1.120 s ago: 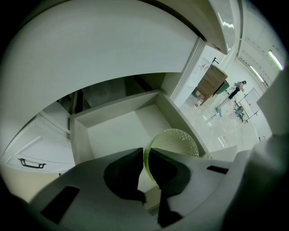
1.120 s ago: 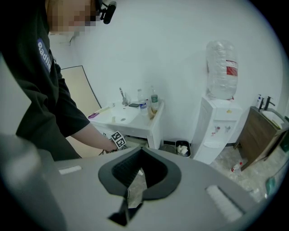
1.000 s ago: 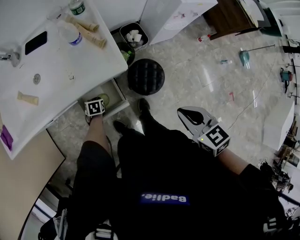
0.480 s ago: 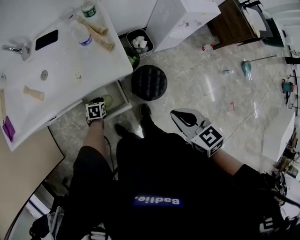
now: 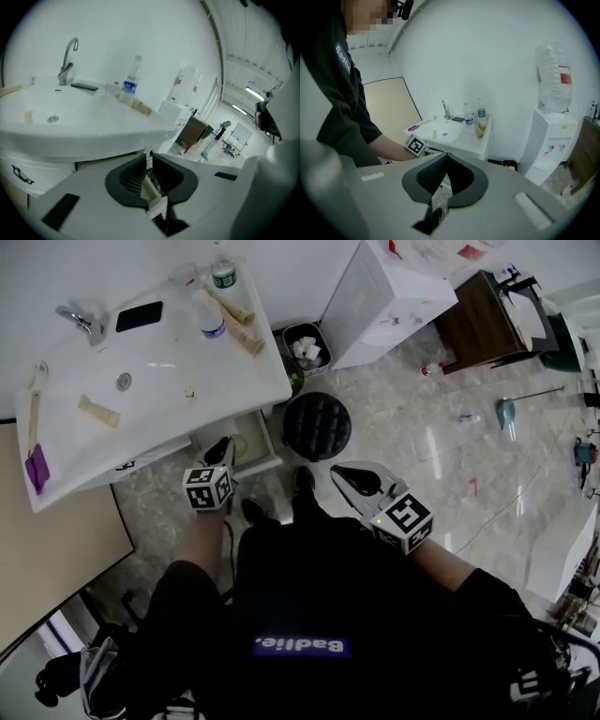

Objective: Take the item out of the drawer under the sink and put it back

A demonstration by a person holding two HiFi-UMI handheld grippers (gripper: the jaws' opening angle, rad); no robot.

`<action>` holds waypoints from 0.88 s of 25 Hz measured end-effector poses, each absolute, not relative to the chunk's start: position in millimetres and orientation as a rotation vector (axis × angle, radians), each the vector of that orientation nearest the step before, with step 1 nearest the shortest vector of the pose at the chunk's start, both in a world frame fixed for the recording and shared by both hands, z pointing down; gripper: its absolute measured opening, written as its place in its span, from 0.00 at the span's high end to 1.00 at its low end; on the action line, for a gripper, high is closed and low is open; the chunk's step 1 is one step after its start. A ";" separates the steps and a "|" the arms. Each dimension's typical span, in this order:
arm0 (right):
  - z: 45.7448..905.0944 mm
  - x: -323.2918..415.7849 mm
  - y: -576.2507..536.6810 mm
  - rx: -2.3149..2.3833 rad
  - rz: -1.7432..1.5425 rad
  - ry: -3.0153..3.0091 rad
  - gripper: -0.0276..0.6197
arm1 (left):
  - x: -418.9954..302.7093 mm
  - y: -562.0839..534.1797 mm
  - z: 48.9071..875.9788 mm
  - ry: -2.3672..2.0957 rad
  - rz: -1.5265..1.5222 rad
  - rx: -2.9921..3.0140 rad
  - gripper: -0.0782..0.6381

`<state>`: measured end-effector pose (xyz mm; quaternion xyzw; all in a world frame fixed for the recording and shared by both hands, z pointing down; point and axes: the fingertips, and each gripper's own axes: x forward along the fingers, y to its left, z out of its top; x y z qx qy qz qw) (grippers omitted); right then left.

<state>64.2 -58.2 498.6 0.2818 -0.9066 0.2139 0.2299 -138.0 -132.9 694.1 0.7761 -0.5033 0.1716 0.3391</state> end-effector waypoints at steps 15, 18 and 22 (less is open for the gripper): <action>450.3 -22.6 -63.4 0.631 0.539 -2.691 0.96 | -102.3 -76.8 454.5 -1.210 0.081 2.350 0.85; 435.8 -37.2 -64.2 0.603 0.524 -2.743 0.96 | -103.4 -68.9 426.5 -1.196 0.045 2.381 0.85; 406.9 -47.9 -67.5 0.596 0.511 -2.838 0.96 | -99.4 -58.8 391.3 -1.188 -0.013 2.427 0.85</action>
